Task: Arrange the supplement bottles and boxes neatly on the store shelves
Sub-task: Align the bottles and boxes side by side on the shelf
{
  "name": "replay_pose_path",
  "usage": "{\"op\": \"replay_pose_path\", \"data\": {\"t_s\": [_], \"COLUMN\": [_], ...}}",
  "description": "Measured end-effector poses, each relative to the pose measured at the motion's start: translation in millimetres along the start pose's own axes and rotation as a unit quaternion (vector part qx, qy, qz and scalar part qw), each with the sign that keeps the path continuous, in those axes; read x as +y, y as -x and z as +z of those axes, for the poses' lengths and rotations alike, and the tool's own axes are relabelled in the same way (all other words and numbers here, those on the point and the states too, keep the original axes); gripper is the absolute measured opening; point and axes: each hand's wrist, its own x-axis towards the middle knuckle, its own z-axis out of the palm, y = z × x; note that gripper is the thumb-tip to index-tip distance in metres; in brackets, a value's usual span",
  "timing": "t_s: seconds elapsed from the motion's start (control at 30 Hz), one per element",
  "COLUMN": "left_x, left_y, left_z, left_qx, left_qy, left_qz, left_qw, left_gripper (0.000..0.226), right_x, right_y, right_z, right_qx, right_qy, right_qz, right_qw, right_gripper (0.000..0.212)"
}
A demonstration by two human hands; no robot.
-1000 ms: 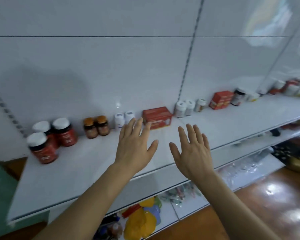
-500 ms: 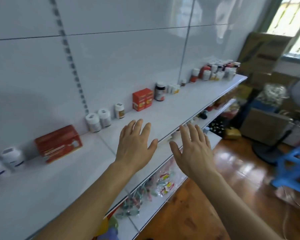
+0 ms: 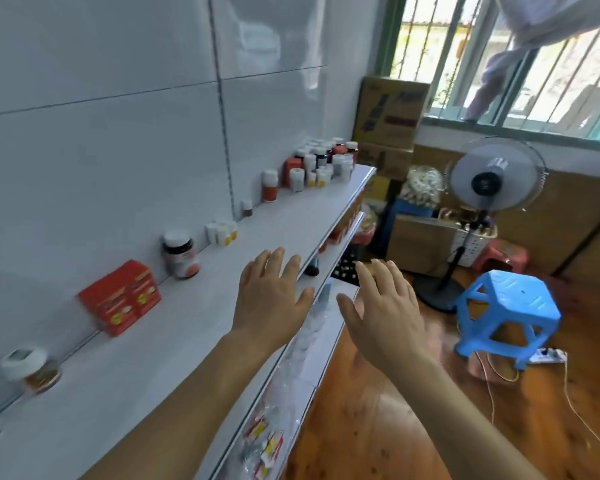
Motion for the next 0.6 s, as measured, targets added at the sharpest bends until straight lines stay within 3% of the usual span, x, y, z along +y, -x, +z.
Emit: {"op": "replay_pose_path", "data": {"t_s": [0.4, 0.6], "left_x": [79.7, 90.0], "left_y": [-218.4, -309.6], "left_z": [87.4, 119.9], "left_qx": [0.005, 0.012], "left_qy": [0.002, -0.003], "left_qz": [-0.034, -0.073], "left_qw": [0.999, 0.997], "left_gripper": [0.062, 0.061], "right_x": [146.2, 189.5], "right_y": [-207.9, -303.8], "right_z": [41.1, 64.9], "right_qx": [-0.003, -0.018], "right_qy": [-0.011, -0.021], "right_qz": [-0.026, -0.062], "right_qw": [1.0, 0.998], "right_gripper": [0.067, 0.08]}}
